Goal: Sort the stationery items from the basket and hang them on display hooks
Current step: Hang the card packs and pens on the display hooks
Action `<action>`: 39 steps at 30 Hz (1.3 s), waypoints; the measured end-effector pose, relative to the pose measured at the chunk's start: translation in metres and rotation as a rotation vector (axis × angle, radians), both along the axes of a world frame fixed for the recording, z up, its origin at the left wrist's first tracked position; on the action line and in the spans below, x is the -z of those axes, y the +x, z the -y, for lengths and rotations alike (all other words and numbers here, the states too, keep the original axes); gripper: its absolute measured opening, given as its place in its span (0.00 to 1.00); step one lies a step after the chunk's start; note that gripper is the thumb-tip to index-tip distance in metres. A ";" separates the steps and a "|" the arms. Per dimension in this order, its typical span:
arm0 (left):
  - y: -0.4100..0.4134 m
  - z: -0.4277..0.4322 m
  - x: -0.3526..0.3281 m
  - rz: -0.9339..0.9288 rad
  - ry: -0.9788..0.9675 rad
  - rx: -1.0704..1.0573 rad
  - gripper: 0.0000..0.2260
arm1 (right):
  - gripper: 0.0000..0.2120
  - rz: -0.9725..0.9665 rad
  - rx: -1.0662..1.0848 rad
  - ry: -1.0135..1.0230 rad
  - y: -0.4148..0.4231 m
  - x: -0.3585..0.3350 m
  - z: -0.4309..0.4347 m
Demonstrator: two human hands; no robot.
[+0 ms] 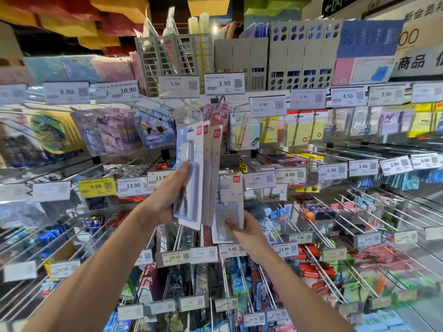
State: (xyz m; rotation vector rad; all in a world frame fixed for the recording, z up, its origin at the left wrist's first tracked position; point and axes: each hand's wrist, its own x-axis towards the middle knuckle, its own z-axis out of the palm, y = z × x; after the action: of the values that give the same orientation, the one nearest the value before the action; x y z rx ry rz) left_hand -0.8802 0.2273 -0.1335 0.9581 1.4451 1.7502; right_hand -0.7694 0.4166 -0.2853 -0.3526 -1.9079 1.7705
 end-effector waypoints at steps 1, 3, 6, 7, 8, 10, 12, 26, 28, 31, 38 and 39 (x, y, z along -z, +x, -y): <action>0.000 0.000 0.000 -0.010 -0.004 -0.002 0.31 | 0.10 0.017 0.008 -0.007 -0.002 0.004 -0.002; 0.000 0.001 0.000 -0.029 -0.004 0.010 0.30 | 0.09 0.032 0.025 -0.024 -0.008 0.008 -0.005; -0.001 0.000 0.000 -0.055 0.009 0.008 0.30 | 0.09 0.037 0.065 -0.016 -0.022 0.006 -0.009; -0.002 -0.001 0.001 -0.059 0.013 0.004 0.31 | 0.08 0.067 0.095 0.015 -0.027 0.004 -0.012; -0.002 -0.001 0.001 -0.061 0.018 0.001 0.32 | 0.07 0.091 0.128 0.048 -0.032 0.000 -0.015; -0.001 -0.002 0.002 -0.062 0.022 0.000 0.34 | 0.10 0.109 0.146 0.109 -0.047 -0.006 -0.022; -0.001 -0.002 0.003 -0.053 0.020 -0.010 0.40 | 0.11 0.158 0.157 0.107 -0.058 -0.014 -0.026; 0.002 -0.005 0.003 -0.043 0.047 -0.040 0.32 | 0.23 0.065 0.273 0.530 -0.018 -0.051 0.005; 0.002 -0.004 0.003 -0.055 0.061 -0.043 0.32 | 0.24 -0.180 0.284 0.373 -0.003 -0.067 0.023; 0.006 -0.004 0.003 -0.112 0.030 -0.088 0.35 | 0.20 -0.484 0.255 0.272 0.019 -0.093 0.050; 0.008 -0.009 0.004 -0.132 0.056 -0.124 0.29 | 0.28 -0.246 0.347 0.675 0.022 -0.109 0.078; 0.009 -0.010 0.003 -0.122 0.059 -0.123 0.25 | 0.27 -0.238 0.357 0.678 0.023 -0.109 0.078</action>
State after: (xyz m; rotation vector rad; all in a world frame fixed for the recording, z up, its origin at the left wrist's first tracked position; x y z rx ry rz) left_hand -0.8708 0.2375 -0.1364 1.0418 1.5666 1.8601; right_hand -0.7465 0.3385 -0.1761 -0.2015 -1.9824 0.8305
